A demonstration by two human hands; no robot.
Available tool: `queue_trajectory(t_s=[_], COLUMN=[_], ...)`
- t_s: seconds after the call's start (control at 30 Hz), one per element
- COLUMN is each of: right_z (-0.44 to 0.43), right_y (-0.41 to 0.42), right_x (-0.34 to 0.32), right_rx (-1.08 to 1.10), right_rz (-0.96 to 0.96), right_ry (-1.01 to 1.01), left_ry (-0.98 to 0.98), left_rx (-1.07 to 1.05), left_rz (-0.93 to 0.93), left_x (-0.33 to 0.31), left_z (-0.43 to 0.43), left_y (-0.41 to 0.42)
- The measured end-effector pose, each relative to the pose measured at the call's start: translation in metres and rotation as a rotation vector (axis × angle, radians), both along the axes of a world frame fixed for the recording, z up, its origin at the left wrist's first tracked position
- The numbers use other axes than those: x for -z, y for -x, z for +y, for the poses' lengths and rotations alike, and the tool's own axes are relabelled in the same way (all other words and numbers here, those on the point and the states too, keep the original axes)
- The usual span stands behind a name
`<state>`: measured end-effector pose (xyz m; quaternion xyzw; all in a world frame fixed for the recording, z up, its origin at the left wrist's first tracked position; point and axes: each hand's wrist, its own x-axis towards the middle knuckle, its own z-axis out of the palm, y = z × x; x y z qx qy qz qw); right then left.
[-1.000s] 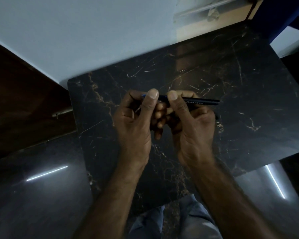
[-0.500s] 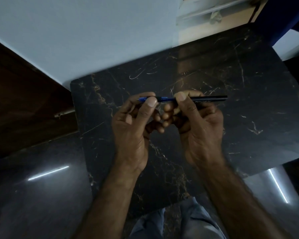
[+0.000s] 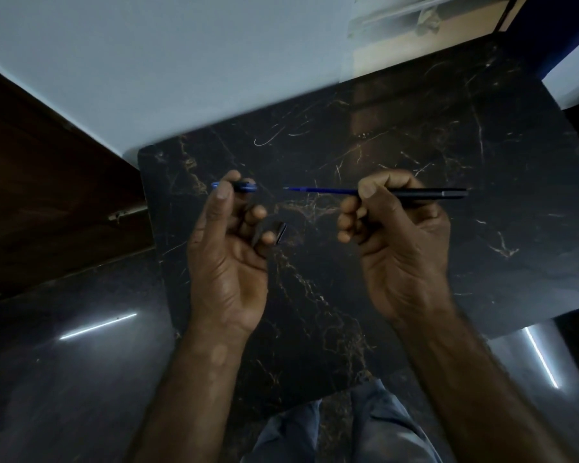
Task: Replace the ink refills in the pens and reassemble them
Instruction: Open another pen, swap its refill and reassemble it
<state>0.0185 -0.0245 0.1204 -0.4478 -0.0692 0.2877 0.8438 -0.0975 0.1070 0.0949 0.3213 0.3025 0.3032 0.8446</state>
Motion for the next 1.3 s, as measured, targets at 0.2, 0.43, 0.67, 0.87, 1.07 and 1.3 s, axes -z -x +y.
queue_trajectory(t_s=[0.2, 0.43, 0.67, 0.87, 1.07, 1.3], right_z=[-0.01, -0.016, -0.021, -0.024, -0.028, -0.03], right_y=[-0.006, -0.01, -0.01, -0.011, -0.01, -0.009], right_x=[0.001, 0.003, 0.003, 0.003, 0.004, 0.003], right_rx=[-0.012, -0.023, -0.007, -0.009, -0.01, -0.013], right_rz=[-0.003, -0.014, 0.008, 0.01, 0.018, 0.015], right_ry=[0.014, 0.018, 0.041, 0.039, 0.035, 0.031], left_ry=[-0.426, -1.109, -1.213, -1.237, -1.269, -1.296], left_rx=[0.231, 0.486, 0.599, 0.578, 0.564, 0.547], left_rz=[0.626, 1.088, 1.241, 1.264, 1.278, 1.273], left_x=[0.075, 0.132, 0.149, 0.154, 0.151, 0.149], left_z=[0.009, 0.009, 0.015, 0.013, 0.009, 0.005], left_y=[0.02, 0.021, 0.006, 0.006, 0.007, 0.011])
